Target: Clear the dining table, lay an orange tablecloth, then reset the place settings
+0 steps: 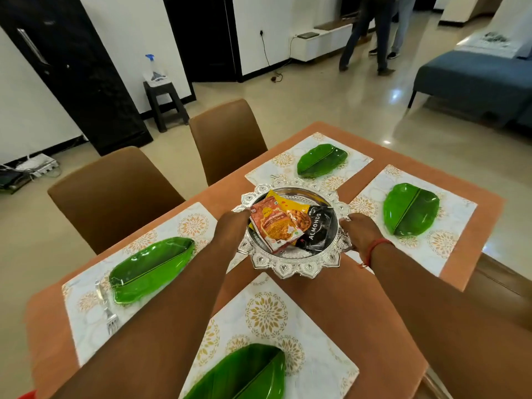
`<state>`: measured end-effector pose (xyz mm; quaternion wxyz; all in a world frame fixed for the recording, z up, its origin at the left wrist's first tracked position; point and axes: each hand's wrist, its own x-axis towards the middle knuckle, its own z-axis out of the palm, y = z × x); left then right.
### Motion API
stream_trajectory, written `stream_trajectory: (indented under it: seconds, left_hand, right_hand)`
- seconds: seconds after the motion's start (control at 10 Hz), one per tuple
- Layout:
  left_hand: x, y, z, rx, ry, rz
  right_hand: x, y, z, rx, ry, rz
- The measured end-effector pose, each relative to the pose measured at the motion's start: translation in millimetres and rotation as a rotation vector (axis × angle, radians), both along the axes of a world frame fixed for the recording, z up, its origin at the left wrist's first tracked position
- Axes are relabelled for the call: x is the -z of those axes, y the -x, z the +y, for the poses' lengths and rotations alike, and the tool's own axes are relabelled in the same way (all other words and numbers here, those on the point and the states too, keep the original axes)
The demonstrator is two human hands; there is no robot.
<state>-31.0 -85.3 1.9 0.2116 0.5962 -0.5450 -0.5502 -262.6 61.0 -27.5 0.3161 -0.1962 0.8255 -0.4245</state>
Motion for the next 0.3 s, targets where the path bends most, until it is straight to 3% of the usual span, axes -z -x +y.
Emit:
stream_trajectory:
  seconds: [0.2, 0.3]
  left_hand:
    - [11.6, -9.9, 1.5, 0.234, 0.191, -0.257]
    - [8.6, -22.5, 8.0, 0.34, 0.407, -0.506]
  right_hand:
    - [4.2, -2.1, 2.7, -0.056, -0.071, -0.014]
    - [2.5, -3.2, 8.6, -0.068, -0.136, 0.218]
